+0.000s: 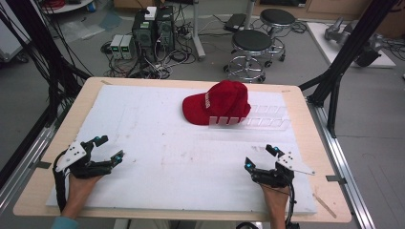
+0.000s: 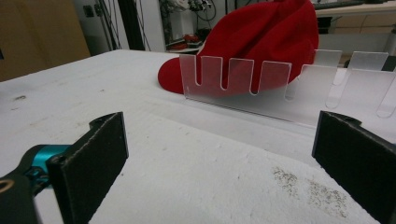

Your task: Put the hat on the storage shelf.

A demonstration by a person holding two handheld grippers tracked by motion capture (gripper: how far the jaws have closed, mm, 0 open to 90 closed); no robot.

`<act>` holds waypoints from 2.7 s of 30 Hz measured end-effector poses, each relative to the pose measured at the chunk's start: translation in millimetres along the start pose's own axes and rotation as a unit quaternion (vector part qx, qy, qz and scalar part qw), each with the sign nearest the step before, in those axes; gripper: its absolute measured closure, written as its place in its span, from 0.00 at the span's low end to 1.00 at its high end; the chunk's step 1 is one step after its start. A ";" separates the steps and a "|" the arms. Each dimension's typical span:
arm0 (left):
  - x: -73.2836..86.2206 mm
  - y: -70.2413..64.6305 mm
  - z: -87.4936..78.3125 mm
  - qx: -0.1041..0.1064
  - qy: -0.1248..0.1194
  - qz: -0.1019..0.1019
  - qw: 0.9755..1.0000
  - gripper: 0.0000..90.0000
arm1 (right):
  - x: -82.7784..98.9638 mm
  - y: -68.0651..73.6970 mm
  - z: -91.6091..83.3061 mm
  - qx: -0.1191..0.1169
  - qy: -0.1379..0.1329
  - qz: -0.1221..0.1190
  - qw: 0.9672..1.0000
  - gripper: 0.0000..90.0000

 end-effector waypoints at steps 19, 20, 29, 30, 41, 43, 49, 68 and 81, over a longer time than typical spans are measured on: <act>0.0 1.2 1.0 -0.006 0.003 -0.006 1.000 0.16 | -0.3 -0.1 -0.6 0.002 -0.003 0.002 1.000 0.03; 0.1 1.2 1.3 -0.006 0.004 -0.004 1.000 0.16 | -0.3 -0.1 -0.6 0.002 -0.003 0.002 1.000 0.03; 0.0 1.9 1.9 -0.006 0.006 -0.009 1.000 0.16 | -1.9 -4.9 4.0 0.006 0.016 0.002 1.000 0.03; 0.0 2.0 1.9 -0.006 0.006 -0.010 1.000 0.16 | -1.9 -4.9 4.0 0.006 0.016 0.002 1.000 0.03; 0.0 2.2 1.9 -0.007 0.007 -0.010 1.000 0.16 | -39.6 -23.1 17.5 -0.007 0.049 -0.023 0.999 0.03; -0.1 2.2 1.8 -0.007 0.006 -0.012 1.000 0.16 | -51.0 -26.9 24.3 -0.014 0.055 -0.030 0.998 0.03; -0.1 2.1 1.7 -0.006 0.006 -0.009 1.000 0.16 | -82.2 -37.6 41.4 -0.028 0.060 -0.051 0.997 0.03; -0.3 2.6 1.2 -0.004 0.002 -0.016 1.000 0.16 | -124.2 -84.0 88.5 -0.049 0.113 -0.064 0.990 0.03; -0.3 2.2 1.1 0.000 0.003 -0.016 1.000 0.16 | -137.2 -99.5 120.3 -0.055 0.155 -0.071 0.984 0.03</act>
Point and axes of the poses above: each handheld gripper's, and its own axes: z roughly forward along the jaws, x roughly out of its underside, y roughly to its left, the point moved 6 cm from there along z, roughly forward along the jaws, and after that the axes turned 9 degrees about -z, right-handed, at the moved point
